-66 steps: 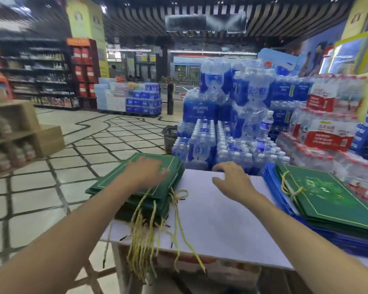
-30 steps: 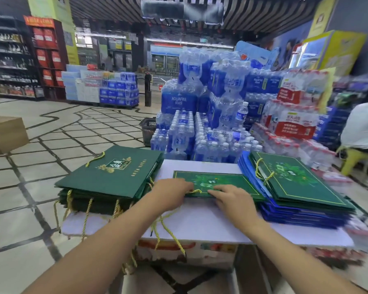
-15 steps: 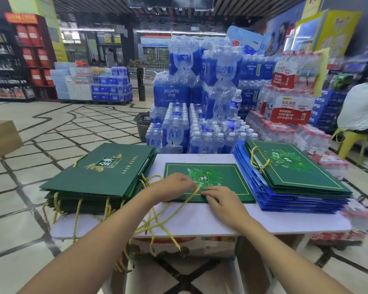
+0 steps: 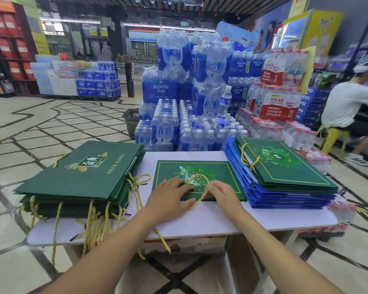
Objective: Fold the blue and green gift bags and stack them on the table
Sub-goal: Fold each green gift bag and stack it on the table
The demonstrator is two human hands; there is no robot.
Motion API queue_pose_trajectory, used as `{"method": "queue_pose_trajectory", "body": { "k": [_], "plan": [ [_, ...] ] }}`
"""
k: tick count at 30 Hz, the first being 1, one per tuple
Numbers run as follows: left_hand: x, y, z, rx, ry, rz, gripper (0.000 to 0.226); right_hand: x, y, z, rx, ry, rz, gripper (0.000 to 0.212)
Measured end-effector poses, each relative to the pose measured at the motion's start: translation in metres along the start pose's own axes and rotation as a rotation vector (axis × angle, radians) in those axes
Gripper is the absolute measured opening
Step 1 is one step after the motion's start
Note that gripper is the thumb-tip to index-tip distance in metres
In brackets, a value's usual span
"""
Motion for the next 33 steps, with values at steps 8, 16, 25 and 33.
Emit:
{"method": "queue_pose_trajectory", "body": {
  "k": [8, 16, 25, 33],
  "plan": [
    [-0.001, -0.001, -0.002, -0.076, 0.030, 0.062, 0.057, -0.008, -0.005, -0.004, -0.002, -0.015, -0.050, 0.006],
    [-0.001, -0.001, -0.007, -0.109, 0.076, 0.088, 0.055, -0.005, 0.010, -0.004, -0.451, 0.164, 0.080, 0.021],
    [0.000, 0.006, -0.008, -0.088, 0.090, 0.075, 0.054, -0.008, -0.026, -0.019, -0.571, 0.218, -0.244, 0.018],
    [-0.004, 0.007, -0.008, -0.117, 0.105, 0.097, 0.048, -0.009, -0.009, -0.011, -0.417, 0.116, -0.089, 0.007]
  ]
}}
Point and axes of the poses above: each hand's wrist, its own x-axis towards the middle knuckle, its own y-axis out of the back of the hand, z = x × y, the point moved 9 cm from there along x, towards the middle knuckle, and after that the axes turned 14 degrees about y, right-handed, at the moved point
